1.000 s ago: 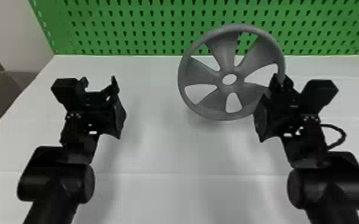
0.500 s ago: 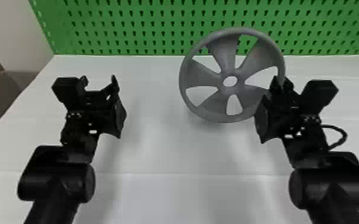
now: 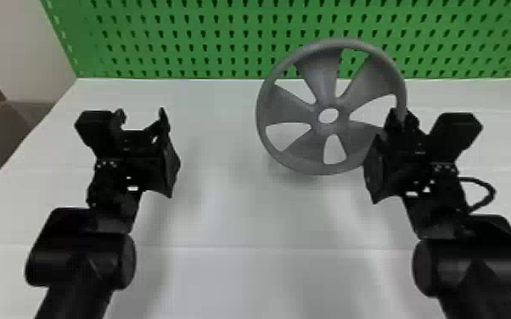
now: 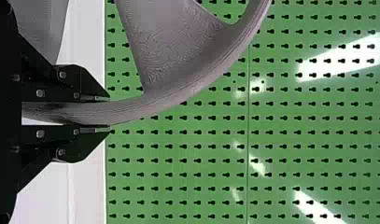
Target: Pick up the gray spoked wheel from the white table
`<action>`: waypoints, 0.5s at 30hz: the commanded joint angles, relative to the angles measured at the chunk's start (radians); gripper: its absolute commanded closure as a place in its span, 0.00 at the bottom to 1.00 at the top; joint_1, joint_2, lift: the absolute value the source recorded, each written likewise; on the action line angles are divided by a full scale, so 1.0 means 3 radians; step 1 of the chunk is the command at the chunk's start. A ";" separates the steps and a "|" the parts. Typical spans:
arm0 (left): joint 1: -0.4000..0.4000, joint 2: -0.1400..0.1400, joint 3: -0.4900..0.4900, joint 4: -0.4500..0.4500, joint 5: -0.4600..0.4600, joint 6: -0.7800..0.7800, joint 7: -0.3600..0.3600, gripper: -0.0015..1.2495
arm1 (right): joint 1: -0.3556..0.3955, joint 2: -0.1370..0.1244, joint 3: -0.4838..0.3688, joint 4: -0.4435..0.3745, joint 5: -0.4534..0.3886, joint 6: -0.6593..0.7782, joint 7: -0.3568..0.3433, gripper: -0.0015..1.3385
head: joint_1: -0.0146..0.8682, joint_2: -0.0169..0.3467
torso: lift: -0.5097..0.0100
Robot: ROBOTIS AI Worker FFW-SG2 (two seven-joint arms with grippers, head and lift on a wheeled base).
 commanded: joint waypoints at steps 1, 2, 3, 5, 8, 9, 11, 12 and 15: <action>-0.0005 0.0000 -0.0002 -0.0005 -0.0004 0.0001 0.0000 0.32 | -0.0001 0.0002 0.0007 -0.0001 -0.0008 0.0007 0.0000 0.88 | 0.90 0.24 | 0.79; -0.0005 0.0000 0.0003 -0.0005 -0.0004 0.0001 0.0000 0.32 | -0.0001 -0.0003 0.0007 -0.0001 -0.0008 0.0007 0.0000 0.88 | 0.90 0.24 | 0.79; -0.0005 0.0000 0.0003 -0.0010 -0.0009 0.0001 0.0000 0.32 | -0.0001 0.0002 0.0007 -0.0001 -0.0013 0.0007 0.0000 0.88 | 0.90 0.24 | 0.79; -0.0005 0.0000 -0.0002 -0.0010 -0.0019 0.0001 0.0000 0.32 | -0.0001 0.0002 0.0007 -0.0001 -0.0013 0.0012 0.0000 0.88 | 0.90 0.24 | 0.79; -0.0005 0.0000 0.0003 -0.0010 -0.0029 0.0001 0.0000 0.32 | -0.0001 -0.0003 0.0007 -0.0001 -0.0023 0.0028 0.0000 0.88 | 0.90 0.24 | 0.79; -0.0005 0.0000 0.0008 -0.0010 -0.0045 0.0001 0.0000 0.32 | -0.0001 -0.0008 0.0007 -0.0001 -0.0028 0.0033 0.0000 0.88 | 0.90 0.24 | 0.79; -0.0005 0.0000 0.0008 -0.0010 -0.0050 0.0001 0.0000 0.32 | -0.0001 -0.0014 0.0017 -0.0001 -0.0028 0.0033 0.0005 0.88 | 0.90 0.24 | 0.79; -0.0005 0.0000 0.0008 -0.0010 -0.0050 0.0001 0.0000 0.32 | -0.0001 -0.0014 0.0012 -0.0001 -0.0028 0.0033 0.0000 0.88 | 0.90 0.24 | 0.79; 0.0000 0.0000 0.0008 -0.0010 -0.0055 0.0001 0.0000 0.32 | 0.0004 -0.0019 0.0012 -0.0006 -0.0028 0.0043 0.0000 0.88 | 0.90 0.24 | 0.79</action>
